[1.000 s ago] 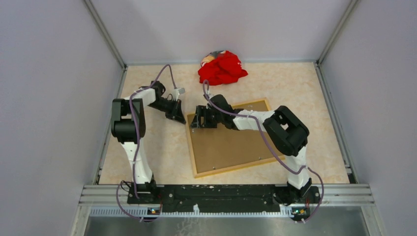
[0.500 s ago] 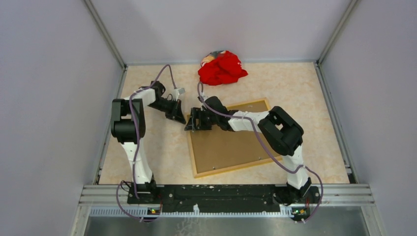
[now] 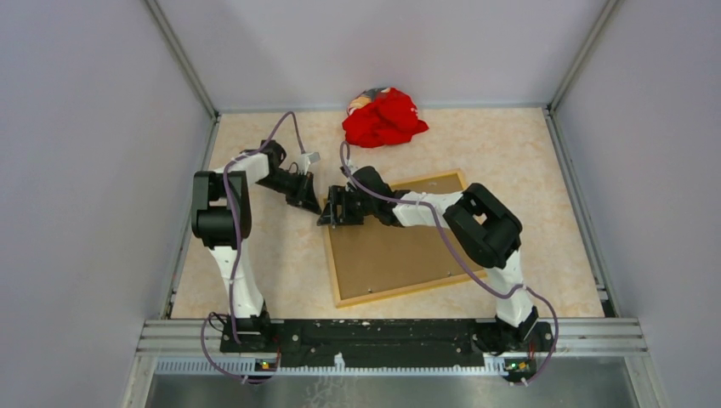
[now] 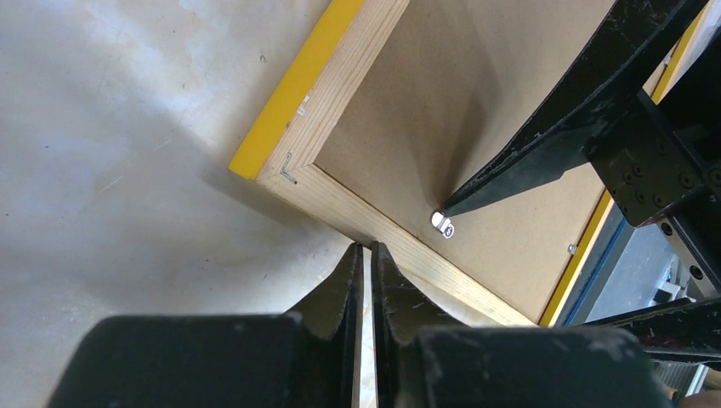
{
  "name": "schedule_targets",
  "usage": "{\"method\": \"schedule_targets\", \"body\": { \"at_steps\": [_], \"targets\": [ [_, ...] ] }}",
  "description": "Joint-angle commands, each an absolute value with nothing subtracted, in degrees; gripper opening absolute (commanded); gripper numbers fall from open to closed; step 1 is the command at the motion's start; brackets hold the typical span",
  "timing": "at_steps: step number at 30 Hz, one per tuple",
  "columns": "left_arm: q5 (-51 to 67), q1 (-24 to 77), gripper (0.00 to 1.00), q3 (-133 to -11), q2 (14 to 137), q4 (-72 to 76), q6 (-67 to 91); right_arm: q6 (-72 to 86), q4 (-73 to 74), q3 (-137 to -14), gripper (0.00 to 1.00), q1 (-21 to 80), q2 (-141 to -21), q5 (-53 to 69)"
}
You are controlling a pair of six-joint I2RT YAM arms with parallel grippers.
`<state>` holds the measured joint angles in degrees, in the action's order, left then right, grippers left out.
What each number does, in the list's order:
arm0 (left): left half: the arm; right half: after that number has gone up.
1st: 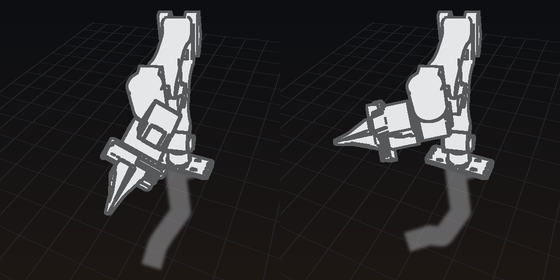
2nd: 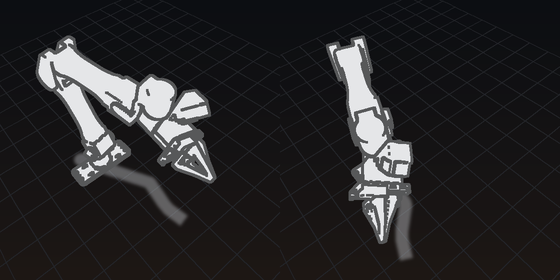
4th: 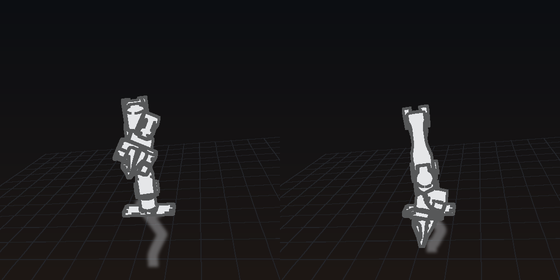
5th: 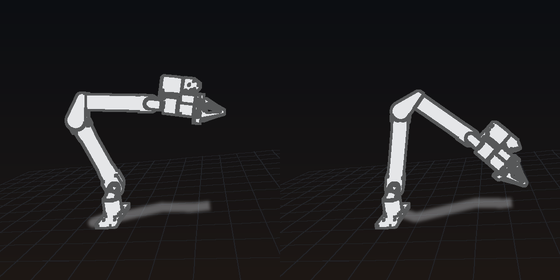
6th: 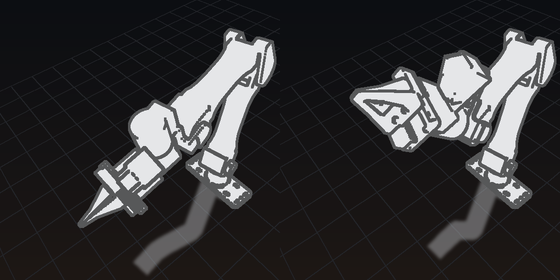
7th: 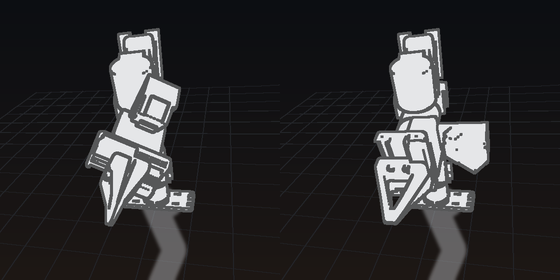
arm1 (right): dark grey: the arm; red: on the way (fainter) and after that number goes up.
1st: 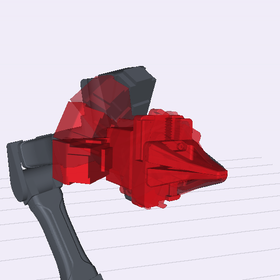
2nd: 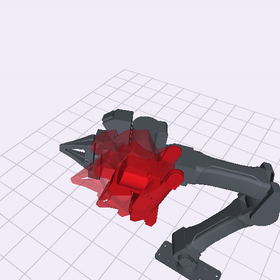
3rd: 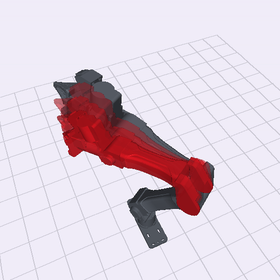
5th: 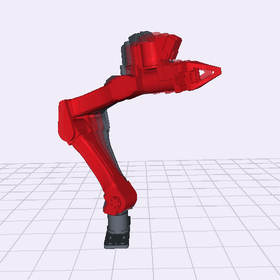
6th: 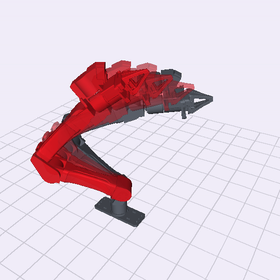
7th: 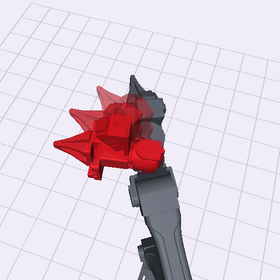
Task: Put the photo into the frame
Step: Install the photo frame at the center of the board.
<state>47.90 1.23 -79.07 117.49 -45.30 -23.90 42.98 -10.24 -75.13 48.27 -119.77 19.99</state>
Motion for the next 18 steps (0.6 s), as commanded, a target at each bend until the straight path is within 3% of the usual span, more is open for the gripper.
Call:
{"method": "schedule_targets", "body": {
  "at_steps": [1, 18],
  "targets": [
    [42.45, 1.76, 0.10, -77.95, 116.98, -42.07, -25.58, 43.40, -10.52, -76.94, 0.69, 49.04, -121.31, 20.70],
    [41.92, 1.83, 0.10, -78.45, 116.81, -42.05, -25.50, 45.96, -13.06, -75.62, 0.68, 49.04, -121.45, 22.91]
  ]
}}
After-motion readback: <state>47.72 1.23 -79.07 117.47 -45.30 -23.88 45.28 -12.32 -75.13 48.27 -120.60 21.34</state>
